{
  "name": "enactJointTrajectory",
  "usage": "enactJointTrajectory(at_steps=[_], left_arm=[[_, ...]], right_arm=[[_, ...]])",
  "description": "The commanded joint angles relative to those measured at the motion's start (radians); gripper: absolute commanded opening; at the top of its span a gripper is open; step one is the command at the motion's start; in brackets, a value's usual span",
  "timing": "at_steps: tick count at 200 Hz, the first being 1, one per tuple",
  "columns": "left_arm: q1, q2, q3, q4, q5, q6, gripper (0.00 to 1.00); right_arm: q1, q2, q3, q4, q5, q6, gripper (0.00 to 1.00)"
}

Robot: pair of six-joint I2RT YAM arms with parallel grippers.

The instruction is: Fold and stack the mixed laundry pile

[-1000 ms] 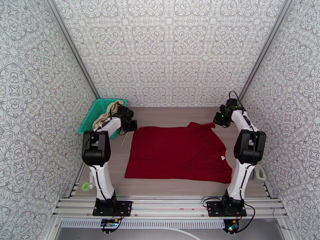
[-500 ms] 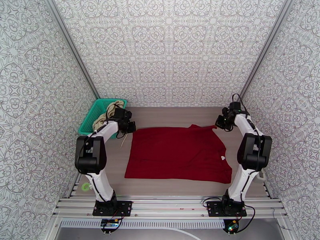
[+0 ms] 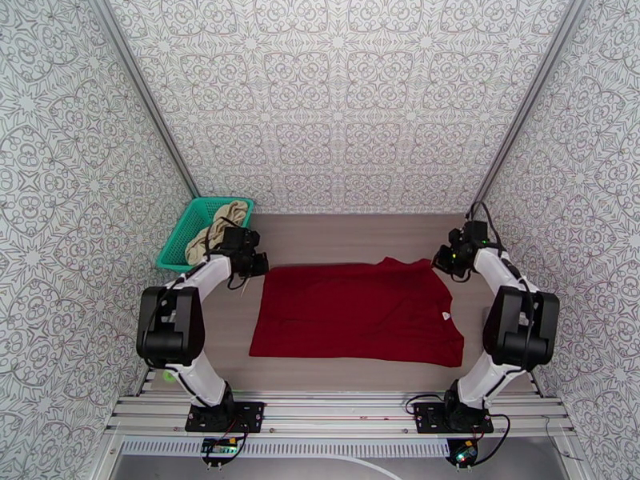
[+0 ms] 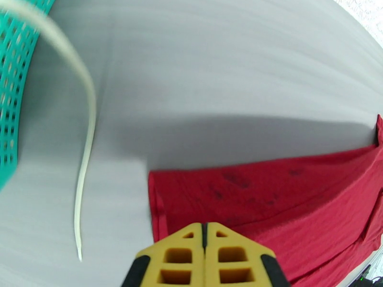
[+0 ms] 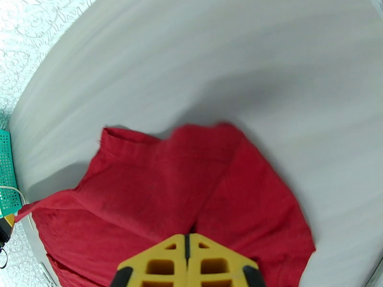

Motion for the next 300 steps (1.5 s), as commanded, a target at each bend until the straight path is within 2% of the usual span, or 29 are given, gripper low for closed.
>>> enactJointTrajectory(at_steps=[1,54,87,117,122,132,147,151,159,162,180,204,216,254,300], left_arm=[[0.016,-0.055,-0.062,0.037,0.008,-0.016,0.00],[0.033,-0.097,-0.191,0.075,0.019,-0.044,0.00],[0.035,-0.140,-0.216,0.072,0.023,-0.059,0.00],[0.035,-0.148,-0.230,0.064,-0.010,-0.065,0.00],[0.035,-0.138,-0.226,0.050,-0.031,-0.071,0.00],[0.035,-0.125,-0.224,0.037,-0.039,-0.074,0.12],[0.035,-0.132,-0.245,0.039,-0.095,-0.101,0.19],[0.034,-0.138,-0.252,0.041,-0.102,-0.106,0.26],[0.034,-0.150,-0.264,0.044,-0.110,-0.115,0.48],[0.034,-0.155,-0.266,0.042,-0.115,-0.120,0.53],[0.030,-0.187,-0.262,0.005,-0.161,-0.135,0.55],[0.001,-0.222,-0.206,-0.062,-0.213,-0.123,0.47],[-0.028,-0.211,-0.156,-0.092,-0.217,-0.107,0.46],[-0.130,-0.079,0.009,-0.168,-0.263,-0.094,0.45],[-0.197,0.046,0.033,-0.072,-0.144,-0.140,0.44]], right_arm=[[-0.009,-0.069,-0.102,0.101,-0.006,0.034,0.00],[-0.023,-0.179,-0.292,0.223,0.096,0.098,0.00],[-0.026,-0.213,-0.335,0.247,0.092,0.117,0.00],[-0.028,-0.261,-0.379,0.247,0.148,0.122,0.00],[-0.028,-0.263,-0.381,0.237,0.157,0.121,0.11],[-0.028,-0.267,-0.380,0.208,0.179,0.120,0.29],[-0.028,-0.275,-0.374,0.150,0.216,0.119,0.40],[-0.028,-0.279,-0.372,0.134,0.227,0.119,0.42],[-0.029,-0.287,-0.368,0.103,0.250,0.117,0.46],[-0.028,-0.290,-0.364,0.091,0.257,0.116,0.48],[-0.022,-0.304,-0.343,0.037,0.268,0.105,0.50],[0.063,-0.293,-0.250,-0.047,0.319,0.121,0.49],[0.153,-0.257,-0.176,-0.089,0.369,0.156,0.50],[0.388,0.001,0.110,-0.187,0.514,0.281,0.50],[0.505,0.331,0.439,-0.304,0.571,0.364,0.50]])
